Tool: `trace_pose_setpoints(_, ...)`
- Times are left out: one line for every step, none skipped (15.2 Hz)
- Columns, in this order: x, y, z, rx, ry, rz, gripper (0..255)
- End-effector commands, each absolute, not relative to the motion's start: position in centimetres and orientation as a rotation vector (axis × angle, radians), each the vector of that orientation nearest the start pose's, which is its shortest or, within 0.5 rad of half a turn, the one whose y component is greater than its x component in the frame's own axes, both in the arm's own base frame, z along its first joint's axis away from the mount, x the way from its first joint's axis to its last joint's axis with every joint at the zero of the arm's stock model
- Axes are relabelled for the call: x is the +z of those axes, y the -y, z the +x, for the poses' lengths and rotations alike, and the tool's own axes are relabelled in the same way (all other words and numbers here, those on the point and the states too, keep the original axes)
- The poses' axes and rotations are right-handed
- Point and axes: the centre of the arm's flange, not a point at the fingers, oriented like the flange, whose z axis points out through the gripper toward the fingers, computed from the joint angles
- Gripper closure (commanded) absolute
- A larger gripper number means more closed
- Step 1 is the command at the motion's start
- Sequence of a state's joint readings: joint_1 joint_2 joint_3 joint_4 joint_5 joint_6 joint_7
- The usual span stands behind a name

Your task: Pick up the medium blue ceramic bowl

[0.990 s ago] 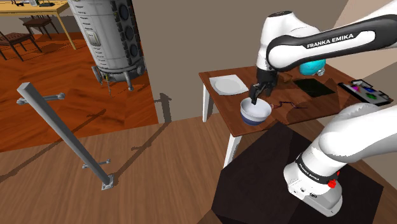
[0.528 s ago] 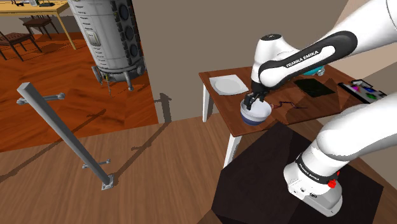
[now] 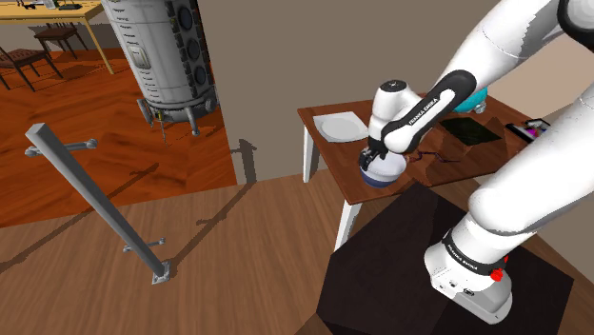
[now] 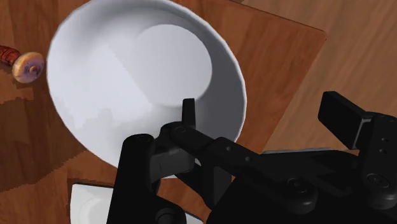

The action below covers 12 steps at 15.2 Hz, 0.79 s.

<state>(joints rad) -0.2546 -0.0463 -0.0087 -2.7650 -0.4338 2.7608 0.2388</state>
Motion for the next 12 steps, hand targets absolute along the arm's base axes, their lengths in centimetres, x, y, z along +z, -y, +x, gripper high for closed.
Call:
trace_pose_setpoints(20.9,9.4,38.8,-0.096,-0.159,-3.314,0)
trace_pose_setpoints(19.9,9.9,39.3,-0.109,-0.158,-3.319,0)
trace_pose_setpoints(19.6,10.0,39.4,-0.112,-0.158,-3.32,0)
trace_pose_setpoints(19.1,10.0,39.4,-0.112,-0.157,-3.32,0)
trace_pose_setpoints(18.6,10.0,39.4,-0.112,-0.157,-3.32,0)
trace_pose_setpoints(18.0,10.0,39.4,-0.112,-0.157,-3.32,0)
trace_pose_setpoints(17.5,10.0,39.4,-0.112,-0.157,-3.32,0)
trace_pose_setpoints(17.0,10.0,39.4,-0.112,-0.157,-3.32,0)
trace_pose_setpoints(16.5,10.0,39.4,-0.112,-0.157,-3.32,0)
trace_pose_setpoints(15.6,10.0,39.4,-0.112,-0.157,-3.32,0)
trace_pose_setpoints(15.6,10.0,39.4,-0.112,-0.157,-3.32,0)
trace_pose_setpoints(15.6,10.0,39.4,-0.112,-0.157,-3.32,0)
